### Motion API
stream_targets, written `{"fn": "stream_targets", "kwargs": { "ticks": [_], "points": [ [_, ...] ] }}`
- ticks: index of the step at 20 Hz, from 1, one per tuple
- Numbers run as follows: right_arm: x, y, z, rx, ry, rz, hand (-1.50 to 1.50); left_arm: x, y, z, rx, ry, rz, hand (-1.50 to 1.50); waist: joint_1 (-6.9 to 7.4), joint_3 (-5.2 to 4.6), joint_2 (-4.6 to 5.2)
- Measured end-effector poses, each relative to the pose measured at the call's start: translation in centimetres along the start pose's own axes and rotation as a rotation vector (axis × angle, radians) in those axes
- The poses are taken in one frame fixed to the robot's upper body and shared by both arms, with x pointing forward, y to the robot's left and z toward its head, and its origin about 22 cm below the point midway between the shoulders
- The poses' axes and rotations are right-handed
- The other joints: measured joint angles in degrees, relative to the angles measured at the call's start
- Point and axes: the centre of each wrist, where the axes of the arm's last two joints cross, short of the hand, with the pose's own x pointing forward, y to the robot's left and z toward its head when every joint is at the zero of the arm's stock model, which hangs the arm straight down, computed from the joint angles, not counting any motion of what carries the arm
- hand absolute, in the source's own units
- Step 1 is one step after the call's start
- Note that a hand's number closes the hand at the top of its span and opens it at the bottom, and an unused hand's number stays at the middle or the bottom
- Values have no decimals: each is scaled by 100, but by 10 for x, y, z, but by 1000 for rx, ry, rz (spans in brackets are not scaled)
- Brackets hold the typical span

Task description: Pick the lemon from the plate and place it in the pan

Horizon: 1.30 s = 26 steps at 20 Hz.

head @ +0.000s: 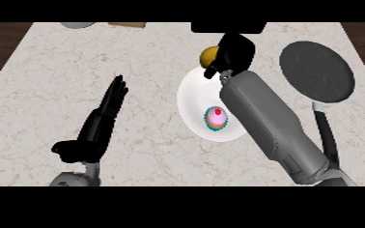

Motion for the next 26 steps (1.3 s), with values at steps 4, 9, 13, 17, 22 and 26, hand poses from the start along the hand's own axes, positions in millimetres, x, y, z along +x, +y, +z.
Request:
{"fn": "stream_targets", "kwargs": {
  "ticks": [4,9,13,17,22,26],
  "points": [
    [15,-27,-11,-148,-12,-40,150,0,-2,3,2,6,0,0,-43,0,-19],
    [8,-36,-27,-256,35,-122,150,-1,-2,6,4,6,-2,0,-79,2,-19],
    [-12,-43,-43,-305,98,-211,150,-4,0,8,14,9,-2,0,-135,4,-25],
    [-44,-37,-58,-361,165,-261,150,-8,-4,9,22,5,1,0,-152,4,-20],
    [-96,-28,-80,-447,245,-231,150,-1,-7,8,15,2,4,0,-136,6,-16],
    [-145,-26,-99,-534,289,-137,150,2,-9,5,10,-1,4,0,-101,8,1]
  ]
}}
